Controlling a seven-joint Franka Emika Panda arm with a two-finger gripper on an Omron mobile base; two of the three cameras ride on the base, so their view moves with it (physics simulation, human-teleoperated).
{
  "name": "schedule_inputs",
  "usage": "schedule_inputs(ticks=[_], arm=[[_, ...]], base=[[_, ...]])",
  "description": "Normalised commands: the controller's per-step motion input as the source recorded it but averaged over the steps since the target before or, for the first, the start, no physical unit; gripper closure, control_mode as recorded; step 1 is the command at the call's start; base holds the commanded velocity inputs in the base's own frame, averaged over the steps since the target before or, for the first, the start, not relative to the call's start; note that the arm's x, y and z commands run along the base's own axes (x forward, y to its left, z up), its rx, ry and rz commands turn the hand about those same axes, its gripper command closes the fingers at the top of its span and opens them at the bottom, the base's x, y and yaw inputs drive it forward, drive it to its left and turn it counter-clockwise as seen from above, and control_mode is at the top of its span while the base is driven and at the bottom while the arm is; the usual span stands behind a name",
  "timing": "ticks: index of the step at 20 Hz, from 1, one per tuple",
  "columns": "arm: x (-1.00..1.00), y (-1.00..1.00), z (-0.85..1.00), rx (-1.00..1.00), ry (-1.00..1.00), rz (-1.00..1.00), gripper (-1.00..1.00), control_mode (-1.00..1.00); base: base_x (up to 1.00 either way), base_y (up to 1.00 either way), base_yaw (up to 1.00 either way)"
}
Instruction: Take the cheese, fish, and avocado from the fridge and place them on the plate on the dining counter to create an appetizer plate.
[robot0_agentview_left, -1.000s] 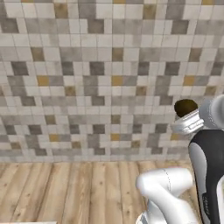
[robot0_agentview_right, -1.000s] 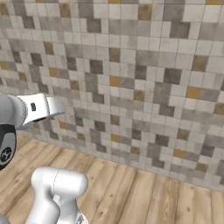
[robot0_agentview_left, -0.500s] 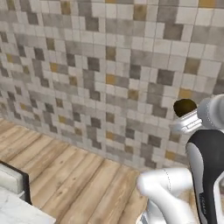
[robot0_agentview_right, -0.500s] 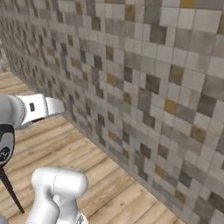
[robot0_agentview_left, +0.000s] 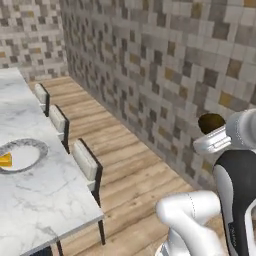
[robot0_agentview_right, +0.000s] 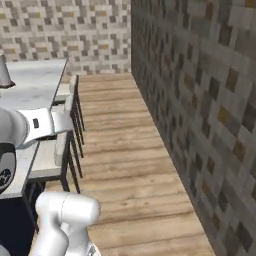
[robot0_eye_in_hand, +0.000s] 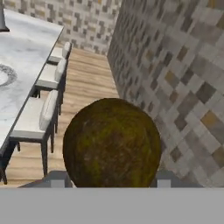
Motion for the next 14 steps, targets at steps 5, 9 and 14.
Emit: schedule_inputs(ticks=[5,9,14], arm=[[0.00,0.00,0.00,0.00,0.00,0.00,1.00,1.00],[0.00,0.00,0.00,0.00,0.00,0.00,1.00,1.00],[0.00,0.00,0.00,0.00,0.00,0.00,1.00,1.00]], base=[[0.66,0.00,0.80],[0.74,-0.04,0.76],[0.60,-0.31,0.67]])
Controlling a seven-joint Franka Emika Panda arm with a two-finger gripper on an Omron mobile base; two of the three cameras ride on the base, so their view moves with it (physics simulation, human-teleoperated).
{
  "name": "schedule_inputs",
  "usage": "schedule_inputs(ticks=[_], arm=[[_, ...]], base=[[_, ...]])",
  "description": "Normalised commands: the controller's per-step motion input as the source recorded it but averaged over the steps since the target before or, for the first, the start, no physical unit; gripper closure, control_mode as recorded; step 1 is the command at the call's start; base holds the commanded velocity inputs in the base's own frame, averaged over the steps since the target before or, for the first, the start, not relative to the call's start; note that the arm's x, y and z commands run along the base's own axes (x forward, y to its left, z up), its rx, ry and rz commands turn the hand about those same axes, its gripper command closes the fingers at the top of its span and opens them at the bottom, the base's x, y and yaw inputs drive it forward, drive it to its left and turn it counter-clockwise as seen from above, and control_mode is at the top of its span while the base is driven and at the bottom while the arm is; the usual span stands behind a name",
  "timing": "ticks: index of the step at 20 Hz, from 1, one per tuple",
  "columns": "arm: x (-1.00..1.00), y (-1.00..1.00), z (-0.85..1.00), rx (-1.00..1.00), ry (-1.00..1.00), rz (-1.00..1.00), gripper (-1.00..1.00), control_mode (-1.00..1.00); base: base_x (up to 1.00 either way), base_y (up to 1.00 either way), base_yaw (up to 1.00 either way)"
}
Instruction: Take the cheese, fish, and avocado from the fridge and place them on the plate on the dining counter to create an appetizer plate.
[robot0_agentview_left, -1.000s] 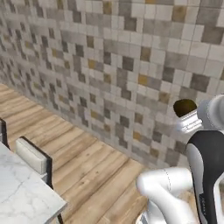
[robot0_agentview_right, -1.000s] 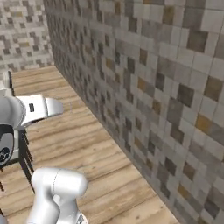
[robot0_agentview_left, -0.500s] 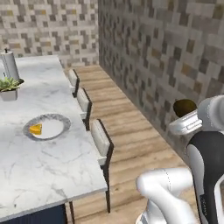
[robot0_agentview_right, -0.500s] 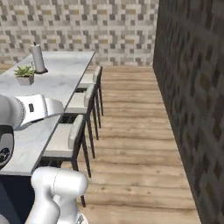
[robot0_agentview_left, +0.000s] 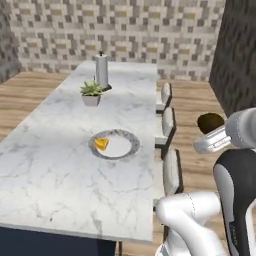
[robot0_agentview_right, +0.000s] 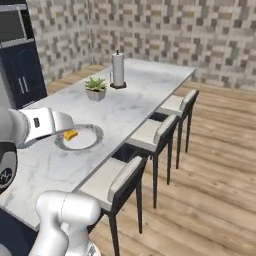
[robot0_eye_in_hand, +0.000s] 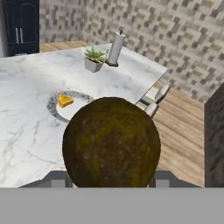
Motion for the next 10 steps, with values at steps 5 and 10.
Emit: schedule_inputs(ticks=[5,10], arm=[[0.00,0.00,0.00,0.00,0.00,0.00,1.00,1.00],[0.00,0.00,0.00,0.00,0.00,0.00,1.00,1.00]], base=[[0.17,-0.53,0.63],[0.03,-0.60,0.64]])
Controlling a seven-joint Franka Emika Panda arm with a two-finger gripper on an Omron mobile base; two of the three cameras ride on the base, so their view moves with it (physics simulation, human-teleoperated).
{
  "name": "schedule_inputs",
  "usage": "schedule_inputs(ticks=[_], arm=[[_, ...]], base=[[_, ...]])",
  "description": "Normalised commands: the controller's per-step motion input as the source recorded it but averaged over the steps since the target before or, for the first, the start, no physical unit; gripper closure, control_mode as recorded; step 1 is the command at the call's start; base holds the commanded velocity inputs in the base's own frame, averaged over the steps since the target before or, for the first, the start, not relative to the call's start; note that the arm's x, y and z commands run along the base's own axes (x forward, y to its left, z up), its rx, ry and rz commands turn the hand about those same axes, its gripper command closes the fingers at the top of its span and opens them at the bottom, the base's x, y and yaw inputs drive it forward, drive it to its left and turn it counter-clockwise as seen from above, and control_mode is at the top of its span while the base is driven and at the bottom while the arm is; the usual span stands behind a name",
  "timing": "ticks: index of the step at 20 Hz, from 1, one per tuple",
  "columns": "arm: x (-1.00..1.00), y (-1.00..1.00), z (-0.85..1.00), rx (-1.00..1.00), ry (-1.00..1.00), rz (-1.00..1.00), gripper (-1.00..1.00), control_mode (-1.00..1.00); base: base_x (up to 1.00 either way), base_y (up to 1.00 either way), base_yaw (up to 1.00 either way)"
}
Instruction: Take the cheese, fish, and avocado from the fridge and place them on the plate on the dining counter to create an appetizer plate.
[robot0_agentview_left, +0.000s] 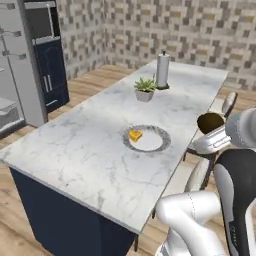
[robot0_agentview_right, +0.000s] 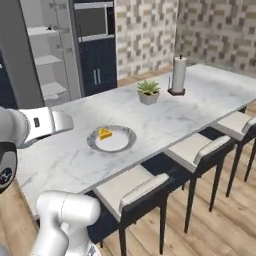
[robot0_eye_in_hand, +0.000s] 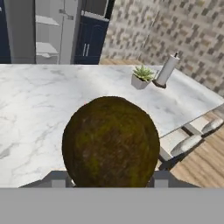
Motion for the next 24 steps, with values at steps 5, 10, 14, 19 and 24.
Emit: schedule_inputs(ticks=[5,10,14,19,24], arm=[[0.00,0.00,0.00,0.00,0.00,0.00,1.00,1.00],[0.00,0.00,0.00,0.00,0.00,0.00,1.00,1.00],[0.00,0.00,0.00,0.00,0.00,0.00,1.00,1.00],[0.00,0.00,0.00,0.00,0.00,0.00,1.00,1.00],[0.00,0.00,0.00,0.00,0.00,0.00,1.00,1.00]], base=[[-0.03,-0.69,0.63],[-0.19,-0.74,0.60],[-0.35,-0.84,0.56],[-0.35,-0.84,0.51],[0.10,-0.94,0.44]])
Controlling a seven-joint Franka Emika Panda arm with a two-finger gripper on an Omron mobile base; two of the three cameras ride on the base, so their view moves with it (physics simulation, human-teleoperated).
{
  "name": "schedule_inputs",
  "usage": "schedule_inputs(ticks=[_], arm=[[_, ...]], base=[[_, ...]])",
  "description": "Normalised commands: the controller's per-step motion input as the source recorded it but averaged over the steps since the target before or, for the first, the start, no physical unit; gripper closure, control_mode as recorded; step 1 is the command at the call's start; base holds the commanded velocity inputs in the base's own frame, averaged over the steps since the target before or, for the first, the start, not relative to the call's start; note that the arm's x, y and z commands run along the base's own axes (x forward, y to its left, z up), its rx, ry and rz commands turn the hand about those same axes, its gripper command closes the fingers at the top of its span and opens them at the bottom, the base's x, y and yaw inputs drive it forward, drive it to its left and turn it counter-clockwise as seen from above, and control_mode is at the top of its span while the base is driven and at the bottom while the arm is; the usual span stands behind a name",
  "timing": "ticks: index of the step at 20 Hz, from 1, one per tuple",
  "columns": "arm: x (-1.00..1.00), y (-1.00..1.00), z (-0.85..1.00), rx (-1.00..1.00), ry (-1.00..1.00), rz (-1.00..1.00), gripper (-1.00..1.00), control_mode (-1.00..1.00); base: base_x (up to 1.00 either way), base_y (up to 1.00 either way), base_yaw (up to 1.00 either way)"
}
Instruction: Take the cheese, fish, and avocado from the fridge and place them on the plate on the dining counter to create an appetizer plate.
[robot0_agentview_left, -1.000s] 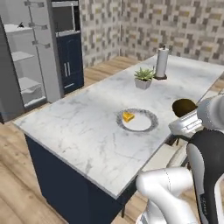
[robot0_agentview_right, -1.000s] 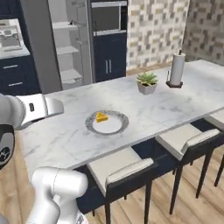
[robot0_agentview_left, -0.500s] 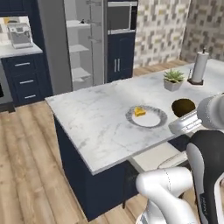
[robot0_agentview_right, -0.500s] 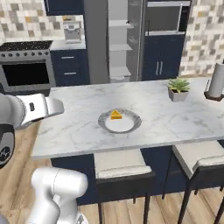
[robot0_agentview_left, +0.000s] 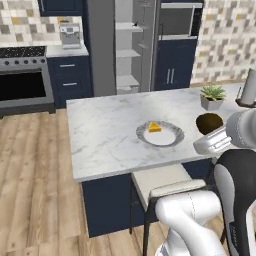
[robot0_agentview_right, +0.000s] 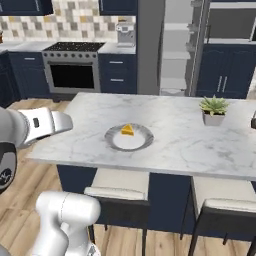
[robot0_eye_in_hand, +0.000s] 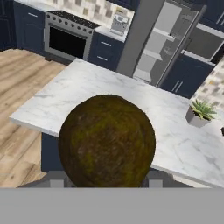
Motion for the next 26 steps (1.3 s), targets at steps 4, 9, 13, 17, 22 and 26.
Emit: schedule_inputs(ticks=[4,9,13,17,22,26], arm=[[0.00,0.00,0.00,0.00,0.00,0.00,1.00,1.00],[0.00,0.00,0.00,0.00,0.00,0.00,1.00,1.00],[0.00,0.00,0.00,0.00,0.00,0.00,1.00,1.00],[0.00,0.00,0.00,0.00,0.00,0.00,1.00,1.00],[0.03,0.00,-0.04,0.00,0.00,0.00,1.00,-1.00],[0.27,0.00,-0.33,0.00,0.04,-0.03,1.00,-1.00]], base=[[0.93,-0.62,0.30],[1.00,-0.31,0.23],[0.75,0.00,0.10],[0.26,0.00,0.00],[0.16,0.01,0.00],[0.00,0.00,0.00]])
